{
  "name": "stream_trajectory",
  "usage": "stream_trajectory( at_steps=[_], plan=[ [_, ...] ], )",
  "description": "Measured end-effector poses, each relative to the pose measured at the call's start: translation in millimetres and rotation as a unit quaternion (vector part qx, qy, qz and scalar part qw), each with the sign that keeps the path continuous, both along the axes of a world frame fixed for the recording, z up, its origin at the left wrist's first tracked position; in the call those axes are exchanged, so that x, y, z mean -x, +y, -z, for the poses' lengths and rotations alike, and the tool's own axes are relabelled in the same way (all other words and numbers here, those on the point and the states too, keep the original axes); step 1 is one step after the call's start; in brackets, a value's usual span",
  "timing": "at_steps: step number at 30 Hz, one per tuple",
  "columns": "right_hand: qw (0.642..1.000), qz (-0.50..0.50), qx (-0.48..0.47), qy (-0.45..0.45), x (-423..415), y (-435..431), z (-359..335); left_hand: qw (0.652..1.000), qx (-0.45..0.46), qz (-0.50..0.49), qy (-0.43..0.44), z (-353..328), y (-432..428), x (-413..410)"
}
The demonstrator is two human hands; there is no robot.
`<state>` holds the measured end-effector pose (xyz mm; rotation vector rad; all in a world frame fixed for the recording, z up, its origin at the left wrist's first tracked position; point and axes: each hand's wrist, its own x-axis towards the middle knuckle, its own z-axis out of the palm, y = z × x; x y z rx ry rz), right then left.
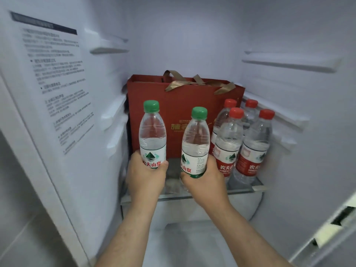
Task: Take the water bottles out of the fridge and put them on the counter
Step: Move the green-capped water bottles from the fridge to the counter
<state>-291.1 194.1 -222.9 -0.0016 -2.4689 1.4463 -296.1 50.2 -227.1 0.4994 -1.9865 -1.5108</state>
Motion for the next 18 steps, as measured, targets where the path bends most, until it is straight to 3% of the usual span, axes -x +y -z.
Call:
stream_trajectory(
  at_steps=[6,18],
  plan=[
    [0.999,-0.017,0.010,0.032,-57.7,28.6,-17.5,0.998,-0.011,0.061,0.005,-13.8,12.0,-59.8],
    [0.999,-0.050,0.019,-0.003,-224.6,112.0,-25.3,0.995,-0.001,0.104,-0.013,-25.9,74.2,-243.4]
  ],
)
